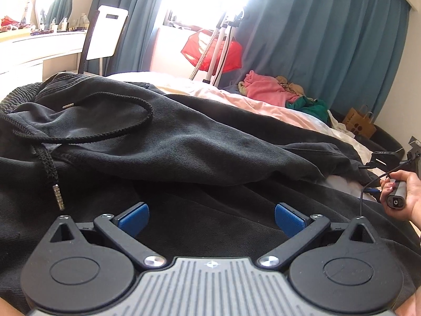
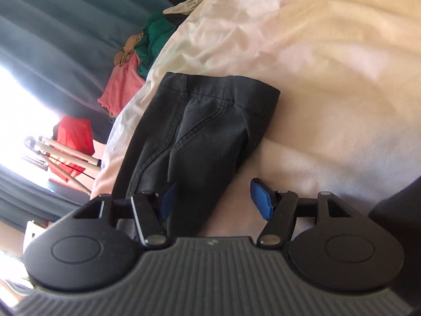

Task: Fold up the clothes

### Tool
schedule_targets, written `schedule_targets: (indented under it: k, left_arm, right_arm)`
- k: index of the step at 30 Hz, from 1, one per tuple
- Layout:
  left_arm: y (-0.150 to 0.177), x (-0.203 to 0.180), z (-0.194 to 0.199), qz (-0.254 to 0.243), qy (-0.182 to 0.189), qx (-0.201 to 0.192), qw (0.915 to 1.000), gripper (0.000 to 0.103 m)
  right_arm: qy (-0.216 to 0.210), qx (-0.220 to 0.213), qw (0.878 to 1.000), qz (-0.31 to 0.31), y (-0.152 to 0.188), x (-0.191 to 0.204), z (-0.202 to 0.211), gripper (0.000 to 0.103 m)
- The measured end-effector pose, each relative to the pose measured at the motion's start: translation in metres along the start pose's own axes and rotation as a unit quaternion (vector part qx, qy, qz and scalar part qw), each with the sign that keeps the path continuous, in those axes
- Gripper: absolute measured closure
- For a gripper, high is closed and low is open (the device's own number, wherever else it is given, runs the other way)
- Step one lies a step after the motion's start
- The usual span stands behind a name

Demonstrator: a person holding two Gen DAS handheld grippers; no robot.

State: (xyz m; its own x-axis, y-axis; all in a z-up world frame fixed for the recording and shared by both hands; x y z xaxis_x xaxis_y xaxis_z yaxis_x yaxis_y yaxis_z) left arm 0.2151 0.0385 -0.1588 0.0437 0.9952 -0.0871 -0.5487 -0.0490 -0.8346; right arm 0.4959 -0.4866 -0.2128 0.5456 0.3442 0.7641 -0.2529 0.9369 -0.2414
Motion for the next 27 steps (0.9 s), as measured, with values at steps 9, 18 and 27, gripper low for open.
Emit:
schedule_targets:
  k: [9,18,27]
  left_arm:
    - [0.000,-0.007,-0.022,-0.040,-0.018,-0.032,0.9986,0.000]
    - [0.000,-0.007,-0.019,-0.040,-0.017,-0.005,0.9990,0.000]
    - [-0.001,0.007,-0.003,-0.045,-0.023,0.017,0.9986,0.000]
  right_arm:
    - [-0.031,-0.157,0.987,0.016,-0.037,0.038,0.021,0.097]
    - [0.000,-0.208,0.976,0.058,-0.063,0.012,0.089,0.098]
    - [0.062,-0.158,0.980,0.098,-0.042,-0.069,0.092,0.096]
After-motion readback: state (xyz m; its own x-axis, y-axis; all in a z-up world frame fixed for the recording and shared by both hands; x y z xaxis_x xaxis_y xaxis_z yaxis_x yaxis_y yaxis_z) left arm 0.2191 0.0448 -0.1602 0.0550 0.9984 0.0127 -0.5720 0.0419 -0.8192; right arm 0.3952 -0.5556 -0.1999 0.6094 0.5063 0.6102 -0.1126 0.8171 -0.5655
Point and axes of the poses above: each gripper's, at about its wrist camera, not at the fingertips, and z roughly against the way its jaws point, x to its left, y to its underside, the point moved 8 cm from there along -z, roughly the way its jaws point, and after that the axes turned 11 degrees about -z, right-handed, at the moved point
